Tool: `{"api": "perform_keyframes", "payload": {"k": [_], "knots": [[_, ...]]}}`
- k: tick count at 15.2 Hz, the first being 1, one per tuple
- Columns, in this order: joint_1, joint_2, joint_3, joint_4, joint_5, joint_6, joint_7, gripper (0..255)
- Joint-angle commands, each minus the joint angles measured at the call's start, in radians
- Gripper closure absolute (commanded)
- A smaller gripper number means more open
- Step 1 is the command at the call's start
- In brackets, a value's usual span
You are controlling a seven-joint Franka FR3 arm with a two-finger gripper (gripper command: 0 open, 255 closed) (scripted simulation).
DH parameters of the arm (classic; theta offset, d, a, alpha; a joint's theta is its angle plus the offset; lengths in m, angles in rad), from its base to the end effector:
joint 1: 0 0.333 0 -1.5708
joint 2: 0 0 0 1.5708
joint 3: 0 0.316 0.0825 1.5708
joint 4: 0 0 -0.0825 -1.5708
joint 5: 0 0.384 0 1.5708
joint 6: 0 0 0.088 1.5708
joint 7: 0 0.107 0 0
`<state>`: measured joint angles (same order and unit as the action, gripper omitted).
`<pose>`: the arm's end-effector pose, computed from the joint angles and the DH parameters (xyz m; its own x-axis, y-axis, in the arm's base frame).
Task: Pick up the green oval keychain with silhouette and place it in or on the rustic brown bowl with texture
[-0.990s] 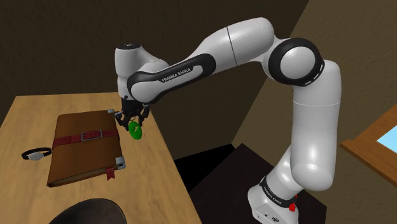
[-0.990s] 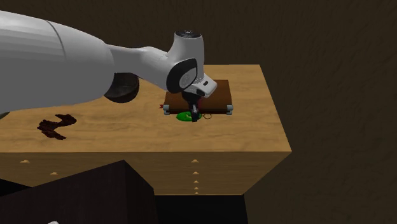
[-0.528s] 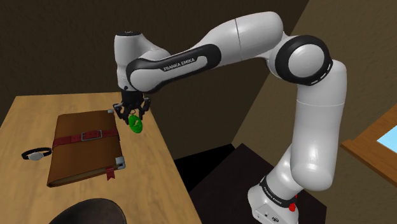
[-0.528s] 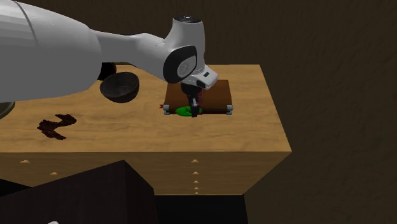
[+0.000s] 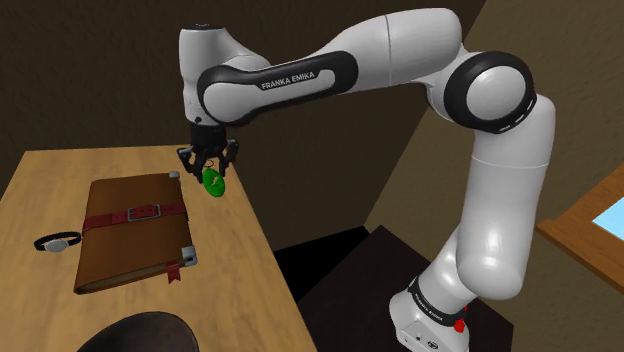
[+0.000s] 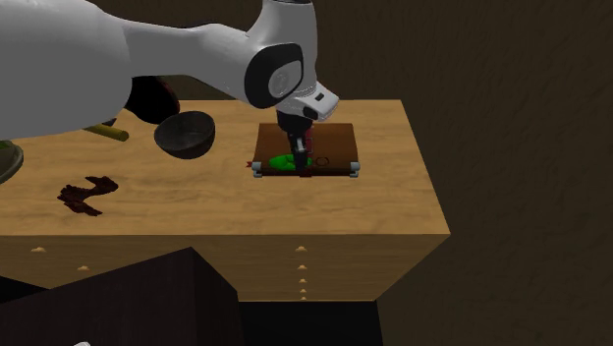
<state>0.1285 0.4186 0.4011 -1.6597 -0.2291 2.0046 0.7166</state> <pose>0.5890 0.2963 0.3788 0.9934 -0.1143 0.0008 -0.1142 -0.9917 0.0584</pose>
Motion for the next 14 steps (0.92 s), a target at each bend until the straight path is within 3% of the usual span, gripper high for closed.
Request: {"api": "perform_keyframes", "payload": {"k": [1,3,14], "knots": [[0.000,-0.008,0.003,0.016,0.005,-0.023,-0.003,255],[0.000,-0.015,0.004,0.027,0.009,-0.041,-0.006,255],[0.129,-0.107,0.085,-0.102,0.029,-0.017,0.211,255]]}}
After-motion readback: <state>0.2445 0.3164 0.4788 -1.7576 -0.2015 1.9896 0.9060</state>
